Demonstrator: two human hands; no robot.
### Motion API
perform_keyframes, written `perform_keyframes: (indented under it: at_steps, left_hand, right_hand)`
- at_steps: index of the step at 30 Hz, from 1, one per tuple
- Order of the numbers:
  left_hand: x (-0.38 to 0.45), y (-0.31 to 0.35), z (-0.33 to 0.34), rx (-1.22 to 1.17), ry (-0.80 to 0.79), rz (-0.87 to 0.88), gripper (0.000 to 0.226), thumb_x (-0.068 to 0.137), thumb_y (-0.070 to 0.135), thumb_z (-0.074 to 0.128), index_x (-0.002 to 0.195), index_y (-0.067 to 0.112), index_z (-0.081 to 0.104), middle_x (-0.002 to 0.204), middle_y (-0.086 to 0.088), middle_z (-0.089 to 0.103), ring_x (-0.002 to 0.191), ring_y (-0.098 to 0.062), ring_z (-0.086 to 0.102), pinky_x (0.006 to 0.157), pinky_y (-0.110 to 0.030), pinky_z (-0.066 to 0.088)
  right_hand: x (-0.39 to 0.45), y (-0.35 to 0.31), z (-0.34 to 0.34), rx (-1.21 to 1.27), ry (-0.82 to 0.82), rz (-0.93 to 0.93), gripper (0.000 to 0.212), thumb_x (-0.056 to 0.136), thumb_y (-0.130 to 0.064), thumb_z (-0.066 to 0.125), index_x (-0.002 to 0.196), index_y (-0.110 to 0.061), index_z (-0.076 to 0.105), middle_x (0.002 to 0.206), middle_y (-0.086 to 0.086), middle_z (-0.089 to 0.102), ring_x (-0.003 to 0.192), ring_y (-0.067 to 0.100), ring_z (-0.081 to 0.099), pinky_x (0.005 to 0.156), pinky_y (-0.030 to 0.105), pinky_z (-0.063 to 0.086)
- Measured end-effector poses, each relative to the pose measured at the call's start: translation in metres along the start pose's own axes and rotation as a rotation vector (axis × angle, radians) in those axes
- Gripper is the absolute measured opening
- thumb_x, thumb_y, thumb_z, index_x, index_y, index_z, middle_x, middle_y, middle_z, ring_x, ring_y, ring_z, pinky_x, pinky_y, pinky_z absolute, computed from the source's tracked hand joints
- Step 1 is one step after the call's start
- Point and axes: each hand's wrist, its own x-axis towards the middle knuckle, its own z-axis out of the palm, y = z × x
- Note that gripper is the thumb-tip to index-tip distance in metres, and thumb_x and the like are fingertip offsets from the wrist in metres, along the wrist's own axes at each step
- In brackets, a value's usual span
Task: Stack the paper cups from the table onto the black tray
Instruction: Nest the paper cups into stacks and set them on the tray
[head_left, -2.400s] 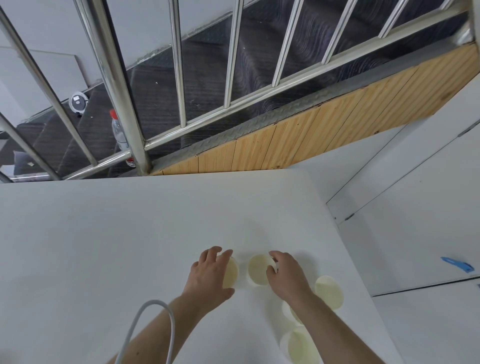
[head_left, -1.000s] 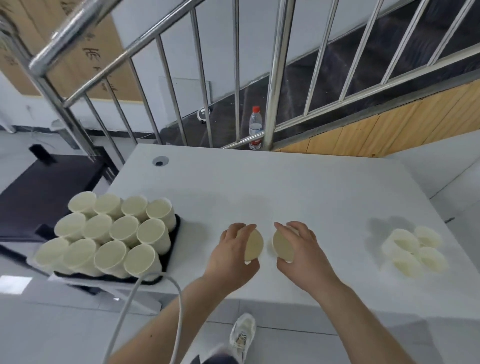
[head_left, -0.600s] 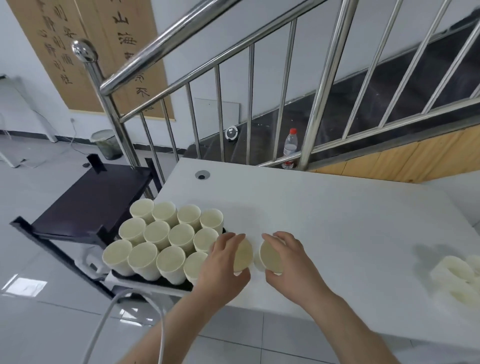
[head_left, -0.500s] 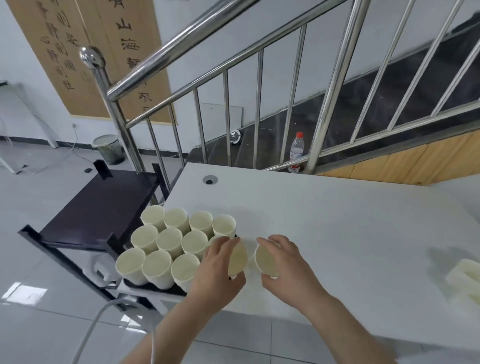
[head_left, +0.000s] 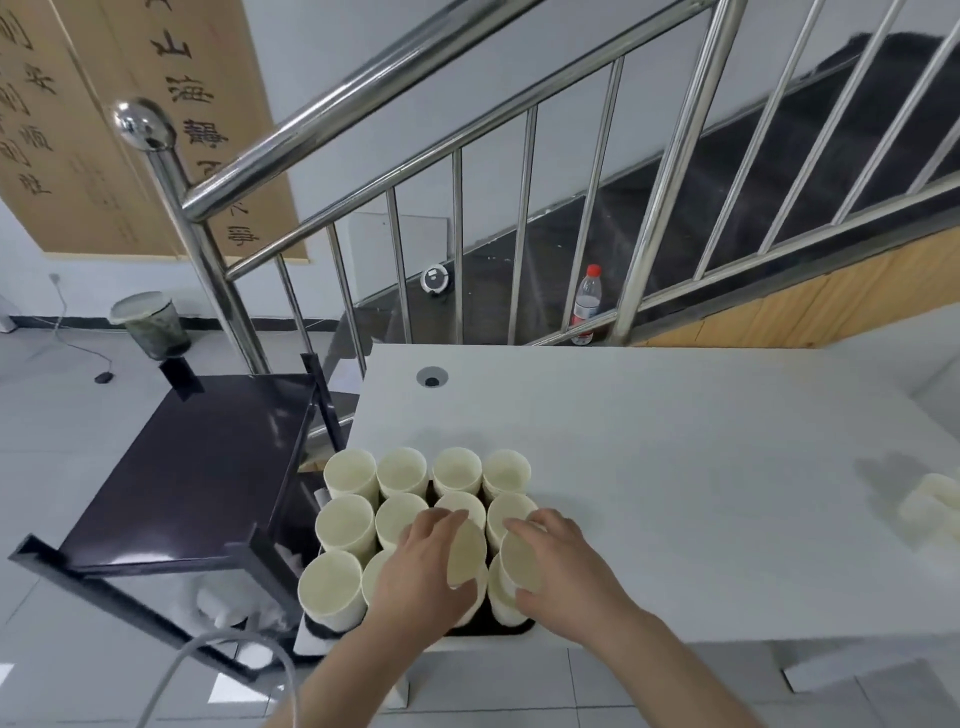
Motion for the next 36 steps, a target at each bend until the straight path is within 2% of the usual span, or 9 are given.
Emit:
perform_keyframes:
  at_steps: [7, 10, 15, 20, 24, 29, 36]
  left_hand:
    - [0.007, -0.009, 0.011, 0.030, -0.140, 0.035, 0.073, 0.084, 0.031, 0.061, 0.147, 0.030, 0.025, 0.148, 0.012, 0.025, 0.133, -0.011, 0.032, 0.095, -0.026, 0.044]
    - [0.009, -0.012, 0.013, 0.072, -0.158, 0.033, 0.073, 0.083, 0.035, 0.062, 0.146, 0.032, 0.025, 0.148, 0.011, 0.024, 0.135, -0.012, 0.030, 0.097, -0.025, 0.041]
    - [0.011, -0.014, 0.017, 0.114, -0.152, 0.018, 0.068, 0.084, 0.038, 0.062, 0.144, 0.033, 0.030, 0.147, 0.012, 0.027, 0.134, -0.012, 0.031, 0.097, -0.024, 0.041]
    - [0.014, -0.013, 0.021, 0.129, -0.150, -0.014, 0.061, 0.084, 0.033, 0.063, 0.139, 0.031, 0.038, 0.142, 0.010, 0.036, 0.128, -0.014, 0.040, 0.093, -0.028, 0.043]
    - [0.013, -0.013, 0.024, 0.152, -0.149, -0.027, 0.060, 0.083, 0.034, 0.063, 0.138, 0.033, 0.038, 0.140, 0.012, 0.036, 0.127, -0.013, 0.040, 0.093, -0.027, 0.043]
    - [0.014, -0.010, 0.026, 0.172, -0.150, -0.039, 0.060, 0.083, 0.033, 0.064, 0.138, 0.032, 0.039, 0.140, 0.011, 0.036, 0.127, -0.013, 0.042, 0.091, -0.027, 0.042]
    - [0.017, 0.015, 0.026, 0.252, -0.109, -0.031, 0.057, 0.085, 0.036, 0.060, 0.138, 0.031, 0.038, 0.142, 0.009, 0.034, 0.129, -0.016, 0.036, 0.096, -0.028, 0.040]
  right_hand:
    - [0.013, 0.000, 0.019, -0.038, -0.057, 0.068, 0.069, 0.084, -0.017, 0.059, 0.146, -0.030, 0.031, 0.143, -0.006, 0.030, 0.129, 0.019, 0.033, 0.091, 0.035, 0.048]
    - [0.017, 0.002, 0.023, -0.052, -0.064, 0.074, 0.070, 0.083, -0.022, 0.062, 0.146, -0.029, 0.032, 0.142, -0.006, 0.031, 0.129, 0.019, 0.034, 0.091, 0.034, 0.048]
    - [0.019, 0.007, 0.027, -0.094, -0.063, 0.093, 0.067, 0.084, -0.023, 0.062, 0.145, -0.027, 0.034, 0.141, -0.006, 0.033, 0.129, 0.019, 0.035, 0.089, 0.033, 0.047]
    - [0.022, 0.010, 0.029, -0.100, -0.072, 0.096, 0.063, 0.085, -0.025, 0.063, 0.142, -0.025, 0.038, 0.137, -0.005, 0.037, 0.125, 0.019, 0.039, 0.090, 0.033, 0.047]
    - [0.024, 0.012, 0.032, -0.093, -0.075, 0.080, 0.065, 0.084, -0.029, 0.065, 0.143, -0.025, 0.038, 0.136, -0.005, 0.038, 0.124, 0.018, 0.039, 0.089, 0.032, 0.046]
    - [0.025, 0.014, 0.036, -0.103, -0.059, 0.055, 0.063, 0.085, -0.025, 0.064, 0.143, -0.025, 0.038, 0.137, -0.004, 0.037, 0.123, 0.019, 0.039, 0.088, 0.033, 0.048]
    - [0.018, 0.028, 0.020, -0.084, -0.024, 0.021, 0.065, 0.085, -0.028, 0.065, 0.144, -0.025, 0.037, 0.139, -0.003, 0.036, 0.126, 0.019, 0.039, 0.089, 0.033, 0.048]
